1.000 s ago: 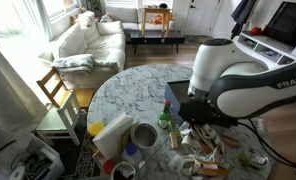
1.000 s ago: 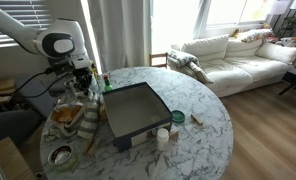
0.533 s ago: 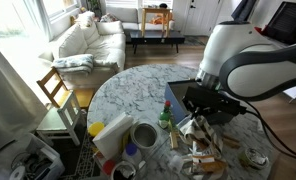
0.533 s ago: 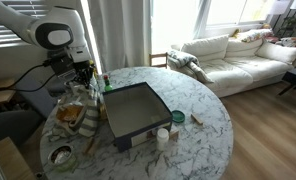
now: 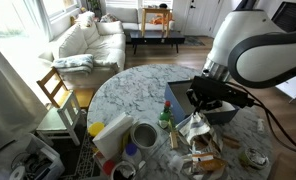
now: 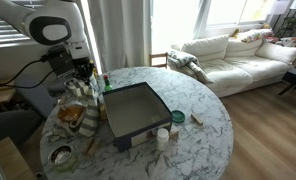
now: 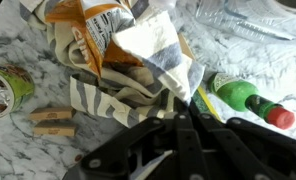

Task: Wrap the Cheetos packet in the striped cloth then put them in the box

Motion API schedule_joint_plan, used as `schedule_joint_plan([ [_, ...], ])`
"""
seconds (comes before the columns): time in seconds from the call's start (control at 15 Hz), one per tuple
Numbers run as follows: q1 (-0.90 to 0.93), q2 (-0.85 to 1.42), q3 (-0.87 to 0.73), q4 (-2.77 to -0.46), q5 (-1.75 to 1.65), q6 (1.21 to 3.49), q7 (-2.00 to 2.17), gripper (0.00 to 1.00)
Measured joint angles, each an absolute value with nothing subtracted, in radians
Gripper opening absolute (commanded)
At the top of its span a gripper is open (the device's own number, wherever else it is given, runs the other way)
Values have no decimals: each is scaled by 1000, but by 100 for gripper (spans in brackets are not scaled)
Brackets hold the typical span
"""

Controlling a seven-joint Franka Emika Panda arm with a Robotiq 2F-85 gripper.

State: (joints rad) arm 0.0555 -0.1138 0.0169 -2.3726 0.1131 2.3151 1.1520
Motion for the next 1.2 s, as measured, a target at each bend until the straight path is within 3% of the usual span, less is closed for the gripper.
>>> schedule_joint_plan([
  [0.8, 50, -191, 27, -2379, 372, 1843, 1101, 1],
  [1.2, 54, -110, 56, -2438, 457, 1815, 1098, 1],
])
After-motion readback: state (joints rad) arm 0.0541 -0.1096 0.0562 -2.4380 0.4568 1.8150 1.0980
